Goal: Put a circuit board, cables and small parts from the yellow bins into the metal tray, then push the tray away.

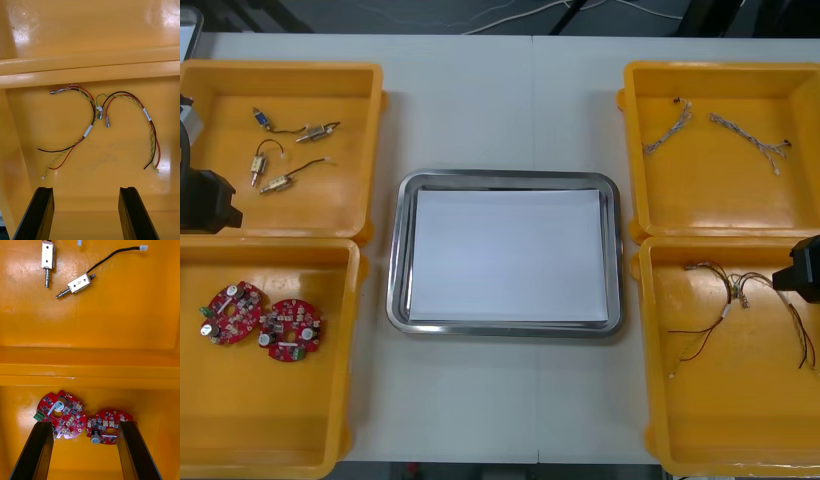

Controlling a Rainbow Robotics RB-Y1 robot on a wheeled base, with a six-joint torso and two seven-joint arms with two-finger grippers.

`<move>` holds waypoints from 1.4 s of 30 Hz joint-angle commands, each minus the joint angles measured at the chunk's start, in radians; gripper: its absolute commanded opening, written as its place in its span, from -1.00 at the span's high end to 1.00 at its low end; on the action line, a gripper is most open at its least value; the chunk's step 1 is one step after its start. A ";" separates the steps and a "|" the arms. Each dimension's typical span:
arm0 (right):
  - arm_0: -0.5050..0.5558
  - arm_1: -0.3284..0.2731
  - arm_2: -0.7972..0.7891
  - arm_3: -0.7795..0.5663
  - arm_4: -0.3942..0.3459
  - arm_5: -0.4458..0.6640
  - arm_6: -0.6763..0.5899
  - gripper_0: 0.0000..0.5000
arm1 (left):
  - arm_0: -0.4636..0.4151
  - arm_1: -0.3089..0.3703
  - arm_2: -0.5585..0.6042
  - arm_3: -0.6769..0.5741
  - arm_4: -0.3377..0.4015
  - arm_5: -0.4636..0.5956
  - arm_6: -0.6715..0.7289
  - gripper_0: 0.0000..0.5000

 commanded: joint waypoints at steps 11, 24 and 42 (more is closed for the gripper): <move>0.015 0.010 -0.035 -0.028 0.004 -0.008 0.034 -1.00 | 0.016 0.015 0.033 -0.023 -0.009 0.006 0.100 -1.00; 0.015 0.010 -0.035 -0.028 0.004 -0.008 0.034 -1.00 | 0.016 0.015 0.033 -0.023 -0.009 0.006 0.100 -1.00; 0.015 0.010 -0.035 -0.028 0.004 -0.008 0.034 -1.00 | 0.016 0.015 0.033 -0.023 -0.009 0.006 0.100 -1.00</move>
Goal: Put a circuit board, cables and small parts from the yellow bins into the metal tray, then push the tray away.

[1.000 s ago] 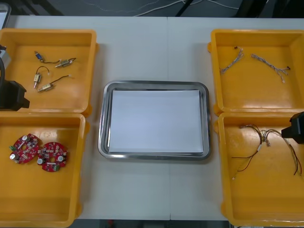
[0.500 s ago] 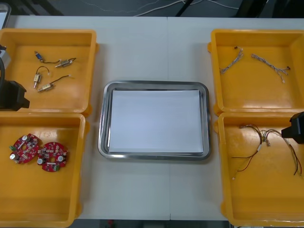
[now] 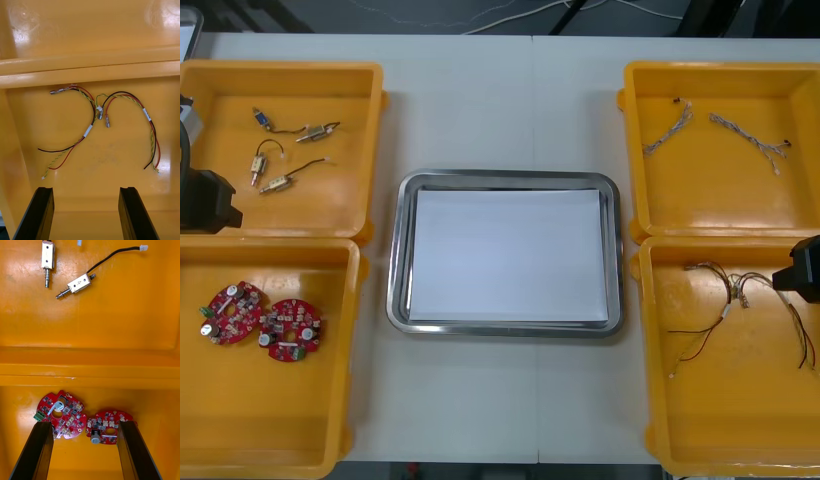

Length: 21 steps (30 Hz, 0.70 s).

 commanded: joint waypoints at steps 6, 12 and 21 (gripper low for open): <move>0.015 0.010 -0.035 -0.028 0.004 -0.008 0.034 -1.00 | 0.016 0.015 0.033 -0.023 -0.009 0.006 0.100 -1.00; 0.015 0.010 -0.035 -0.028 0.004 -0.008 0.034 -1.00 | 0.016 0.015 0.033 -0.023 -0.009 0.006 0.100 -1.00; 0.015 0.010 -0.035 -0.028 0.004 -0.008 0.034 -1.00 | 0.016 0.015 0.033 -0.023 -0.009 0.006 0.100 -1.00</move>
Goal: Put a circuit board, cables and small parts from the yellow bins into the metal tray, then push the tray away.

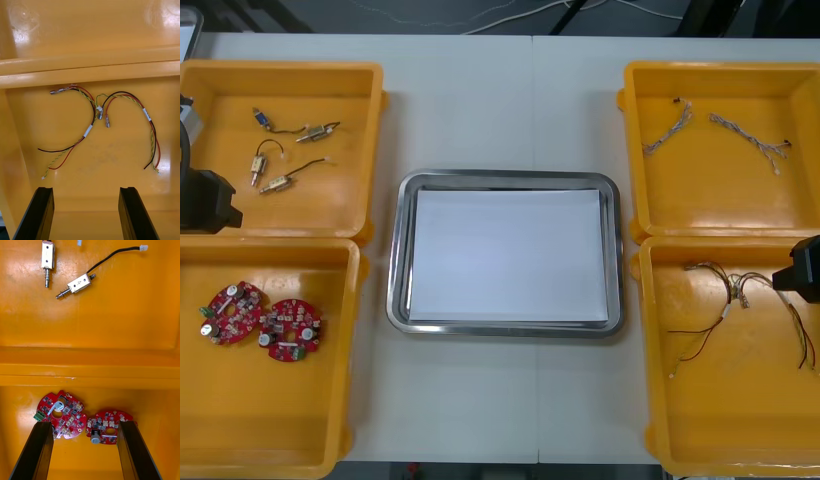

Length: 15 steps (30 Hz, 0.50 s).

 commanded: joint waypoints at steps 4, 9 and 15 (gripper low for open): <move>0.015 0.010 -0.035 -0.028 0.004 -0.008 0.034 -1.00 | 0.016 0.015 0.033 -0.023 -0.009 0.006 0.100 -1.00; 0.015 0.010 -0.035 -0.028 0.004 -0.008 0.034 -1.00 | 0.016 0.015 0.033 -0.023 -0.009 0.006 0.100 -1.00; 0.015 0.010 -0.035 -0.028 0.004 -0.008 0.034 -1.00 | 0.016 0.015 0.033 -0.023 -0.009 0.006 0.100 -1.00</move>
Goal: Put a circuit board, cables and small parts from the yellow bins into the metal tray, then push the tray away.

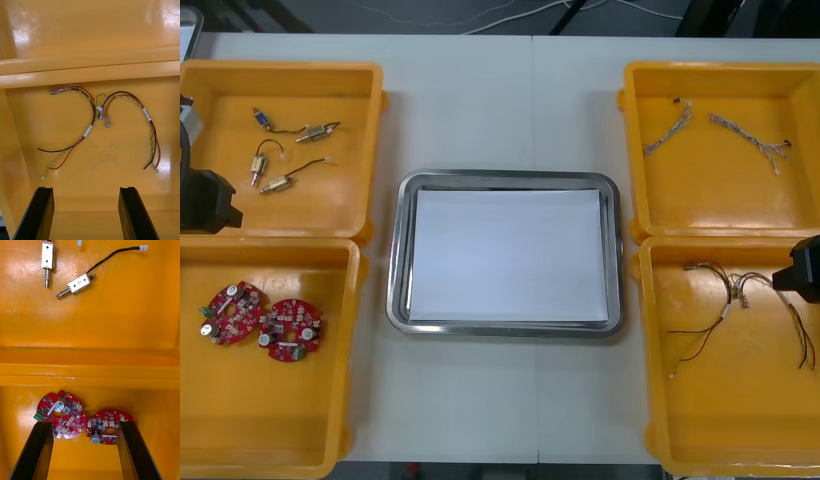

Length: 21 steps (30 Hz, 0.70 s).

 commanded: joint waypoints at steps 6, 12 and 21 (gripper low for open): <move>0.015 0.010 -0.035 -0.028 0.004 -0.008 0.034 -1.00 | 0.016 0.015 0.033 -0.023 -0.009 0.006 0.100 -1.00; 0.015 0.010 -0.035 -0.028 0.004 -0.008 0.034 -1.00 | 0.016 0.015 0.033 -0.023 -0.009 0.006 0.100 -1.00; 0.015 0.010 -0.035 -0.028 0.004 -0.008 0.034 -1.00 | 0.016 0.015 0.033 -0.023 -0.009 0.006 0.100 -1.00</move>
